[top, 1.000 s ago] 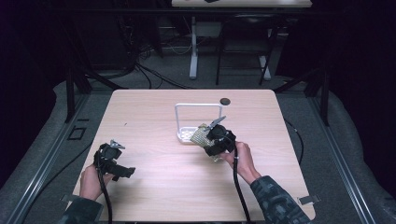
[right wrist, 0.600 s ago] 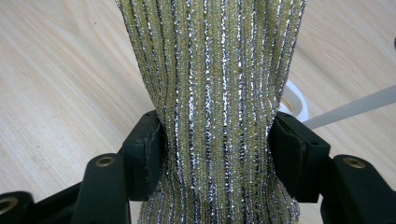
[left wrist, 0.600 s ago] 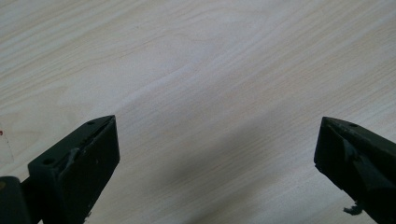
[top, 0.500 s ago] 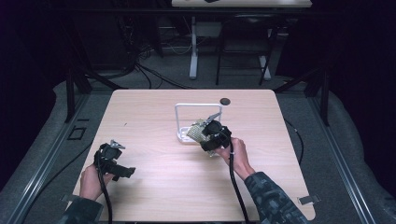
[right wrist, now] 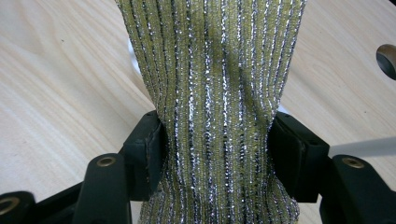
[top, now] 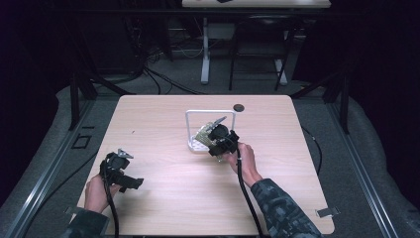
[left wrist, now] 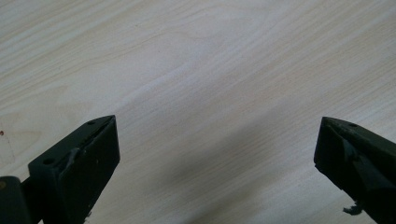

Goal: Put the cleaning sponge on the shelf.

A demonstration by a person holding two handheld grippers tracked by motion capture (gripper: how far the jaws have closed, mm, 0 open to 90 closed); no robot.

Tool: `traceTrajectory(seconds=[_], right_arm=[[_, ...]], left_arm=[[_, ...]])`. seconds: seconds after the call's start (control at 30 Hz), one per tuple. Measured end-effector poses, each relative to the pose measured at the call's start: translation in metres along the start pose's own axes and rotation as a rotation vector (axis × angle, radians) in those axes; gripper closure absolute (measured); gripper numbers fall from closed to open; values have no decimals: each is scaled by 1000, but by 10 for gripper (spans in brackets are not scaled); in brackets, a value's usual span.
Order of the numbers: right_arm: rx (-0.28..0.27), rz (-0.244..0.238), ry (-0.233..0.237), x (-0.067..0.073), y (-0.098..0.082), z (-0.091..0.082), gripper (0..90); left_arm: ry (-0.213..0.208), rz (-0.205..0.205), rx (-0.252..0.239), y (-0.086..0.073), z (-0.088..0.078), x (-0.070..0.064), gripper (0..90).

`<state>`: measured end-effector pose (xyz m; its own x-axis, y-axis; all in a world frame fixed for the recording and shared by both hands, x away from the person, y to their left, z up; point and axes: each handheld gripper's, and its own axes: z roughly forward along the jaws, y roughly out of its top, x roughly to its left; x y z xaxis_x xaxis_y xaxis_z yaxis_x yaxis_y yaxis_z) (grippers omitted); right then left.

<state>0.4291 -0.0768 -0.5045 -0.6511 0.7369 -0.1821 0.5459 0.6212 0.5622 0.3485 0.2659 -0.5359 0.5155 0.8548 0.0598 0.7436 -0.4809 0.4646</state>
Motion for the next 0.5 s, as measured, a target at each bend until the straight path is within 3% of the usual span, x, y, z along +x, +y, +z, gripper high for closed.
traceTrajectory(seconds=[0.2, 0.27, 0.5], right_arm=[[24, -3, -14, 2, 2, 11, 394], [27, -8, -40, 2, 3, 13, 392], [38, 18, -36, -1, 10, 23, 384]], left_arm=[[-6, -2, -5, -1, 0, 1, 5], [-1, -4, -8, 0, -1, 1, 6], [-2, 2, -1, 0, 0, 0, 6]])
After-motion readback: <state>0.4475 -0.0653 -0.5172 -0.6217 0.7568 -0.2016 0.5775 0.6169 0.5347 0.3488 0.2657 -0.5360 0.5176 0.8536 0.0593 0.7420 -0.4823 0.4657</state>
